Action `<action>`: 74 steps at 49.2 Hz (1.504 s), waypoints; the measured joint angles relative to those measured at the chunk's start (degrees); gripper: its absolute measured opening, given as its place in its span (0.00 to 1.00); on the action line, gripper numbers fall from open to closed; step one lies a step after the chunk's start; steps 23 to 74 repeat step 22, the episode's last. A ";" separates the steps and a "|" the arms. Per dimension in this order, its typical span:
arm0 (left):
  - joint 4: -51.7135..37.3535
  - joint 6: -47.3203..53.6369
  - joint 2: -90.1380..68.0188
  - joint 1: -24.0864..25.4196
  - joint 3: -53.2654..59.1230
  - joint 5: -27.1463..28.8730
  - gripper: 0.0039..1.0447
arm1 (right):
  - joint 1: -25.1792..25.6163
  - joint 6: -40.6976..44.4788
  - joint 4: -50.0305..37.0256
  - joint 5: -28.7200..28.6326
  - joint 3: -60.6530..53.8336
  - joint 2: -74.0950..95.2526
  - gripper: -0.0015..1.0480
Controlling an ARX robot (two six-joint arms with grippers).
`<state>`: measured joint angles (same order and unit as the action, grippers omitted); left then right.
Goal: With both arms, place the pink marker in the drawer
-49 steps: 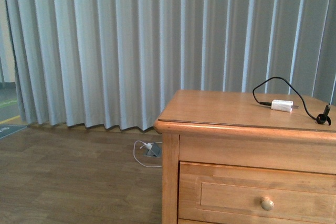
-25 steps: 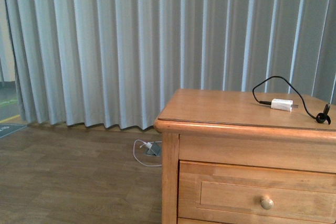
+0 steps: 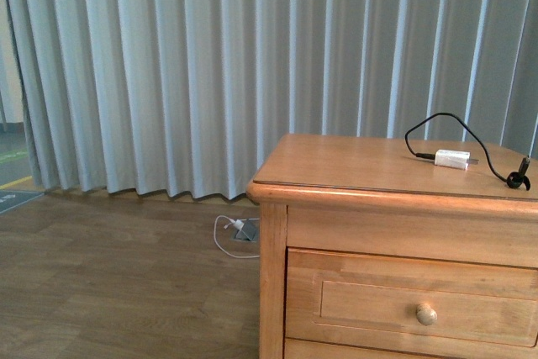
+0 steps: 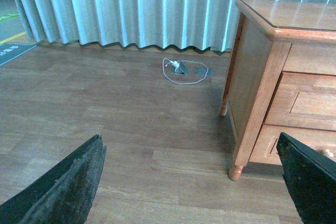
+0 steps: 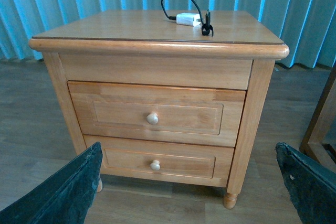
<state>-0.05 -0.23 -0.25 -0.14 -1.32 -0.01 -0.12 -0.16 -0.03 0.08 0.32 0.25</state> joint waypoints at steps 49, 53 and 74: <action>0.00 -0.02 0.00 0.00 0.00 0.00 0.95 | 0.00 0.02 0.00 0.00 0.00 0.00 0.92; 0.00 -0.02 0.00 0.00 0.00 0.00 0.95 | 0.00 0.02 0.00 0.00 0.00 0.00 0.92; 0.00 -0.02 0.00 0.00 0.00 0.00 0.95 | 0.00 0.02 0.00 0.00 0.00 0.00 0.92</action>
